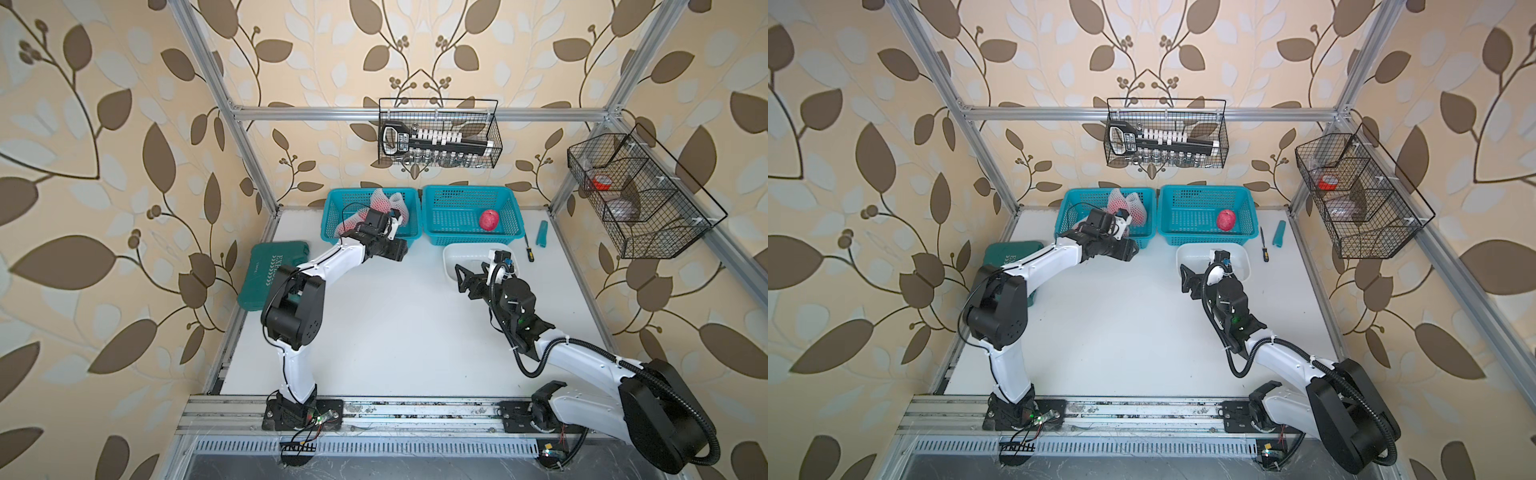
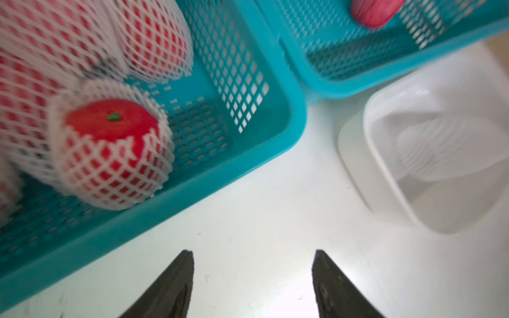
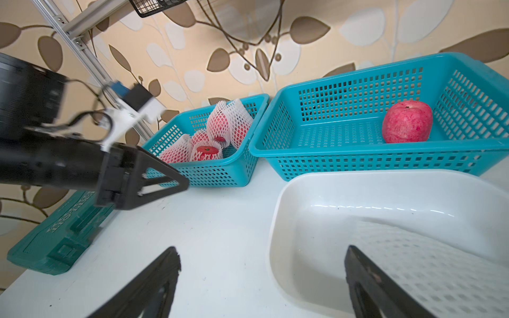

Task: Remove foam nets from apples
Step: Adjust the basket at the center of the board, then pick up the apple from the basket.

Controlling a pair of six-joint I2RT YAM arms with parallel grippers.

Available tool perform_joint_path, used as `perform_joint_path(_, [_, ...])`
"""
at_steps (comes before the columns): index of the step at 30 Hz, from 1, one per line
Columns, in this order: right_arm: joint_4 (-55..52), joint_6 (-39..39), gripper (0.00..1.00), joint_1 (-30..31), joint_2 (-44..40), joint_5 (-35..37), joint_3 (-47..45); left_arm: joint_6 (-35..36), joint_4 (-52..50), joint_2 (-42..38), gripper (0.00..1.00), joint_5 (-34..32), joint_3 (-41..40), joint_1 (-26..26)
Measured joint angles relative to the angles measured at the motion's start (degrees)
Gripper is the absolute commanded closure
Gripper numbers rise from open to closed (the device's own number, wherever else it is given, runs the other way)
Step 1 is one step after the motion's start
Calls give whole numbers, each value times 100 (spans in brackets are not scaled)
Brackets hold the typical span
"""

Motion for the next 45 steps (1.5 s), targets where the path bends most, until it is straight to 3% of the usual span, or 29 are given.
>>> perform_joint_path(4, [94, 37, 6, 0, 107, 4, -11, -28, -667, -337, 20, 13, 918, 192])
perform_joint_path(8, [275, -50, 2, 2, 129, -352, -39, -9, -1388, 356, 16, 13, 2518, 535])
perform_joint_path(13, [715, -321, 2, 201, 127, -1082, -149, 22, -2369, 1443, 12, -129, 3598, 761])
perform_joint_path(17, [837, -498, 2, 424, 153, -1246, -149, 96, -3075, 2267, 9, -133, 4203, 767])
perform_joint_path(21, [846, -544, 2, 426, 225, -1231, -149, 229, -3484, 2662, 7, -142, 4492, 767])
perform_joint_path(22, [844, -546, 2, 426, 234, -1217, -149, 291, -3550, 2715, 1, -155, 4551, 767])
perform_joint_path(45, [809, -520, 2, 426, 426, -1130, -127, 455, -3071, 3574, 1, -457, 5143, 616])
